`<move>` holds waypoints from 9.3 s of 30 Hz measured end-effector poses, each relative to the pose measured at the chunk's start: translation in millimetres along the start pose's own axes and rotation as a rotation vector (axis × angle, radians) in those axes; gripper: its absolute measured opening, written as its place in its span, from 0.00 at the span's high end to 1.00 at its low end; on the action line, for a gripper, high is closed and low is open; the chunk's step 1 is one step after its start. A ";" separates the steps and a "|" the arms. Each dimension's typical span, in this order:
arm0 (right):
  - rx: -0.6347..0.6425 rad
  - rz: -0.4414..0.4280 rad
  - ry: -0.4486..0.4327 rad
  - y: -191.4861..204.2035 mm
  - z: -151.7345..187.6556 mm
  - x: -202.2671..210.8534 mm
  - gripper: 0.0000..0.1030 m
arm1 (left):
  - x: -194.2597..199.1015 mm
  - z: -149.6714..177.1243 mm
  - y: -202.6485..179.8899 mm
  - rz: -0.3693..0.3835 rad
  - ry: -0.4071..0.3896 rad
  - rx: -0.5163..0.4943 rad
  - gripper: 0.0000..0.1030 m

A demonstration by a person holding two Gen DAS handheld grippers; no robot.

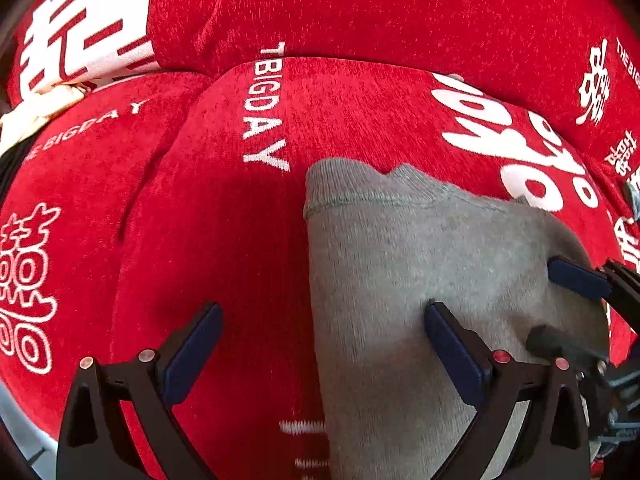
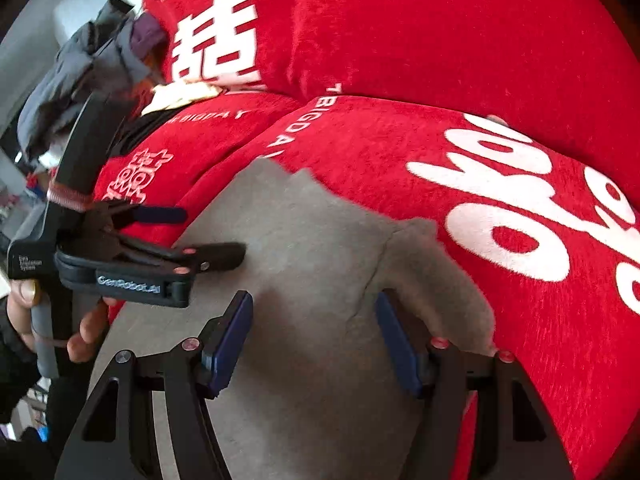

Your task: Fold small clothes

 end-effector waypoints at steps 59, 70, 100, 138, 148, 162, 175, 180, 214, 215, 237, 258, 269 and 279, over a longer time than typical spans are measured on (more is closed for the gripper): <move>0.085 0.102 -0.094 72.7 169.3 123.4 0.25 | 102.1 161.1 -3.1 0.090 -0.068 -0.104 0.00; -0.065 -0.069 -0.098 66.8 162.2 94.4 0.24 | 82.6 73.1 -73.9 0.172 0.002 -0.096 0.00; 0.042 -0.193 -0.074 81.9 181.0 73.4 0.26 | 28.7 8.5 -192.9 0.033 0.155 -0.168 0.23; 0.092 -0.092 -0.178 69.2 150.4 133.2 0.24 | 101.6 3.4 -125.8 -0.074 -0.127 -0.161 0.01; 0.293 -0.041 -0.081 87.6 79.6 71.8 0.24 | 73.0 56.7 -25.4 -0.139 -0.050 -0.069 0.01; 0.160 0.066 -0.091 63.7 74.5 93.7 0.24 | 86.0 84.9 -23.3 -0.063 -0.079 -0.112 0.01; 0.284 0.134 0.051 113.7 135.7 72.2 0.24 | 81.9 134.1 -18.7 -0.001 -0.029 -0.100 0.01; 0.230 0.164 0.055 107.1 142.1 89.2 0.24 | 86.6 145.9 -22.9 -0.047 -0.030 -0.134 0.01; -0.065 0.377 0.101 97.9 105.2 104.6 0.21 | 102.5 145.2 -33.6 -0.130 -0.055 -0.087 0.01; -0.062 0.377 0.101 97.0 104.9 105.2 0.21 | 103.2 144.5 -33.4 -0.130 -0.059 -0.086 0.01; -0.061 0.407 0.123 82.0 89.2 100.8 0.21 | 104.2 128.8 -33.2 -0.175 -0.107 -0.073 0.01; -0.052 0.421 0.175 72.0 68.2 87.5 0.21 | 90.7 105.5 -38.4 -0.065 -0.054 -0.080 0.01; -0.029 0.431 0.207 77.8 61.0 77.1 0.21 | 83.7 100.4 -30.9 -0.030 -0.046 -0.048 0.01; -0.016 0.441 0.218 84.4 56.4 73.4 0.21 | 82.0 98.7 -22.1 -0.009 -0.046 -0.028 0.01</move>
Point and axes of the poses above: each gripper's, at about its wrist camera, not at the fingertips, and x roughly against the way its jaws point, y to its left, z to its underside, the point moved 1 cm from there along -x, roughly the way its jaws point
